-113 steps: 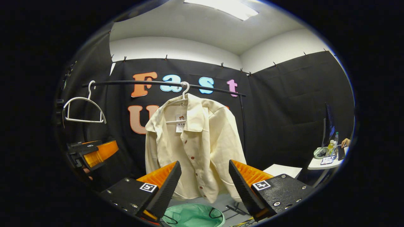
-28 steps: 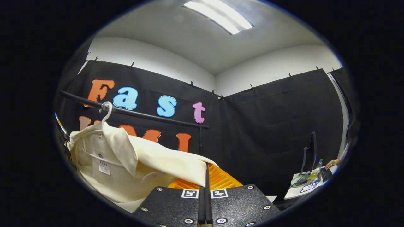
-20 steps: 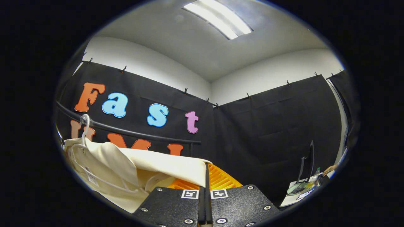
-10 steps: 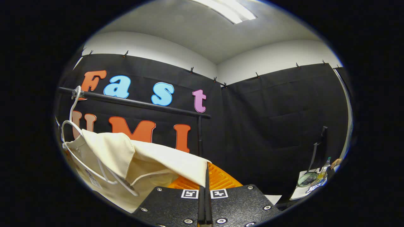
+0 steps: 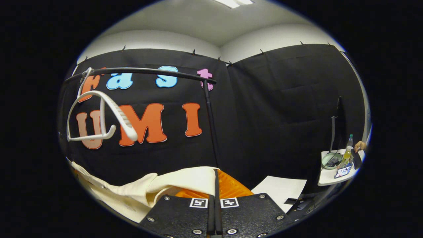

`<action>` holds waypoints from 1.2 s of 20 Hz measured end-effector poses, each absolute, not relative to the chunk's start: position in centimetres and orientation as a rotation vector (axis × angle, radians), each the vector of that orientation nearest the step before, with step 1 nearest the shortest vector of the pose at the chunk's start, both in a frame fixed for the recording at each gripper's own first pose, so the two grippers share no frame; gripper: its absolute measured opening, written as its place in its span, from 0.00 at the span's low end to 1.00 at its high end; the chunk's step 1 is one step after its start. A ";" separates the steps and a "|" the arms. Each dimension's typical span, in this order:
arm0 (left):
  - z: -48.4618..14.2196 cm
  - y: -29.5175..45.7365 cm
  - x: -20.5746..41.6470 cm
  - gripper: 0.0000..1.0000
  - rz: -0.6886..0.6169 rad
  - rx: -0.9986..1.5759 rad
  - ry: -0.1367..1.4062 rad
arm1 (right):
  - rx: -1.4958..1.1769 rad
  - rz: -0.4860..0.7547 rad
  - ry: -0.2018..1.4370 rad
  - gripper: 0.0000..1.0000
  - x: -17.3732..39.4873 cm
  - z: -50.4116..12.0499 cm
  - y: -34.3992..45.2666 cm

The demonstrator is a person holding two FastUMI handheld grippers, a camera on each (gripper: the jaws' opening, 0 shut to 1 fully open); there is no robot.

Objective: Grasp the clothes on the hanger with both hands and then place them into the laundry hamper below.

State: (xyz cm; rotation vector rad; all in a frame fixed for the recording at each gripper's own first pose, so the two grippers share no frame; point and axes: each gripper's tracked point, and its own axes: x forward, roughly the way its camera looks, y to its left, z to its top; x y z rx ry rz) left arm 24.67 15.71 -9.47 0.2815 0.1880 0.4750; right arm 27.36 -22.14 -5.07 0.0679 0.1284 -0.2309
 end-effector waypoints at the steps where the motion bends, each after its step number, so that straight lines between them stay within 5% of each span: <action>1: -9.6 15.9 23.4 0.11 0.475 0.285 0.186 | 0.068 -0.232 0.129 0.00 26.2 -5.5 -22.0; 12: -5.3 13.0 11.4 0.10 0.394 0.237 0.122 | -0.087 -0.087 0.094 0.00 13.1 -1.9 -15.4; 24: -8.1 4.0 4.7 0.12 0.119 0.050 0.213 | -0.048 0.215 0.247 0.00 7.6 -8.1 -2.9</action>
